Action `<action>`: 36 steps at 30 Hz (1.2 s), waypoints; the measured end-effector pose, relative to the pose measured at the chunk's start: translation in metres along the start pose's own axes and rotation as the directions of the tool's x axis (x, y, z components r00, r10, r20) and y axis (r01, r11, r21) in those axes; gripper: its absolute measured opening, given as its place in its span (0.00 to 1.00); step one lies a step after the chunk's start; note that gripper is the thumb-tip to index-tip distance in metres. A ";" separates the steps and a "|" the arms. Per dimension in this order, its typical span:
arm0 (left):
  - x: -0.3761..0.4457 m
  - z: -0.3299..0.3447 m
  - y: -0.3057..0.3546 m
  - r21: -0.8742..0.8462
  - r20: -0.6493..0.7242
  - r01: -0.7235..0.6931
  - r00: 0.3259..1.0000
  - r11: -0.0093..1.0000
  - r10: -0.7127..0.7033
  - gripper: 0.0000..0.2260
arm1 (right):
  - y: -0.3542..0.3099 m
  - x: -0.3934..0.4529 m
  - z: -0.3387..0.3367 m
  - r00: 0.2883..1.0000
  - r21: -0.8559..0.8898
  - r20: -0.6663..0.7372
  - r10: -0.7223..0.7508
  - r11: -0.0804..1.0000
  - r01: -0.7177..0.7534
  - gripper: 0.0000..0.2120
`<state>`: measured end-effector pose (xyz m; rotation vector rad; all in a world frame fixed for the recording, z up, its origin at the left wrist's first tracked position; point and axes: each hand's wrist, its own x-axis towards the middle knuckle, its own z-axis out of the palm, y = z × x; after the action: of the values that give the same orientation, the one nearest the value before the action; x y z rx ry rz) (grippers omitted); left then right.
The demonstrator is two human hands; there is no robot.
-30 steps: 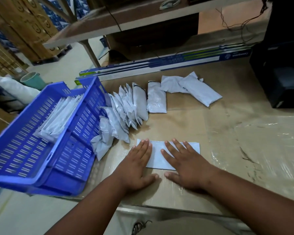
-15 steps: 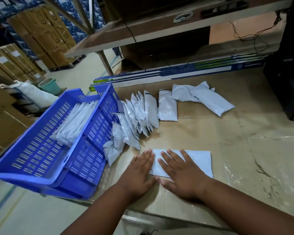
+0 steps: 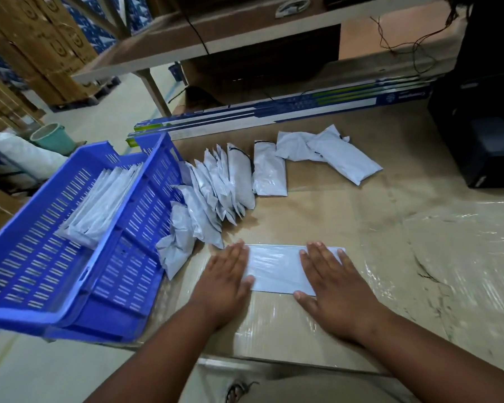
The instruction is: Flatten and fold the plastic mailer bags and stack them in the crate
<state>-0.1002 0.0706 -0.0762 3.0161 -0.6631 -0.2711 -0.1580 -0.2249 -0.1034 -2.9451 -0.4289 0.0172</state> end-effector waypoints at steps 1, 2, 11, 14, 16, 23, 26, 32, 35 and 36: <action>-0.003 -0.004 -0.009 0.019 0.025 0.022 0.999 1.000 -0.023 0.31 | 0.008 -0.008 -0.001 0.999 -0.002 0.019 0.038 0.999 -0.038 0.42; -0.004 -0.009 -0.015 0.041 0.047 0.034 0.998 0.999 -0.036 0.30 | 0.016 -0.014 -0.004 0.997 0.000 0.019 0.073 0.997 -0.073 0.43; 0.018 -0.010 0.058 -0.033 -0.318 -0.376 0.882 0.926 0.347 0.29 | -0.008 0.010 -0.029 0.996 0.066 0.049 -0.080 0.995 0.077 0.41; 0.035 0.002 0.073 -0.124 -0.178 -0.365 0.923 0.923 0.341 0.29 | -0.020 0.018 -0.016 0.995 0.070 0.048 -0.086 0.994 0.082 0.38; 0.038 0.009 0.062 -0.075 -0.135 -0.311 0.944 0.947 0.300 0.31 | -0.007 0.009 -0.011 0.999 0.043 0.042 -0.033 0.999 0.031 0.41; 0.038 -0.009 0.036 0.002 0.021 -0.087 0.996 0.996 0.087 0.38 | 0.048 -0.027 -0.027 0.976 0.025 0.113 0.187 0.981 -0.191 0.43; 0.051 -0.029 0.045 -0.012 -0.038 -0.150 0.988 0.989 0.149 0.43 | 0.048 -0.033 -0.041 0.970 0.075 0.127 0.209 0.973 -0.219 0.42; 0.102 -0.063 0.074 -0.011 0.043 -0.241 0.969 0.970 0.241 0.51 | 0.014 -0.042 -0.094 0.946 0.068 0.151 0.287 0.952 -0.300 0.30; 0.118 -0.073 0.083 0.020 0.114 -0.182 0.977 0.983 0.179 0.49 | 0.008 -0.046 -0.107 0.888 0.009 0.323 0.328 0.937 -0.349 0.31; 0.122 -0.075 0.084 0.030 0.147 -0.171 0.975 0.985 0.165 0.45 | 0.008 -0.047 -0.109 0.870 0.013 0.360 0.338 0.930 -0.366 0.31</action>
<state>-0.0127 -0.0565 -0.0159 2.9766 -0.9414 -0.4766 -0.1968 -0.2631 0.0025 -2.8930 0.0783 0.6010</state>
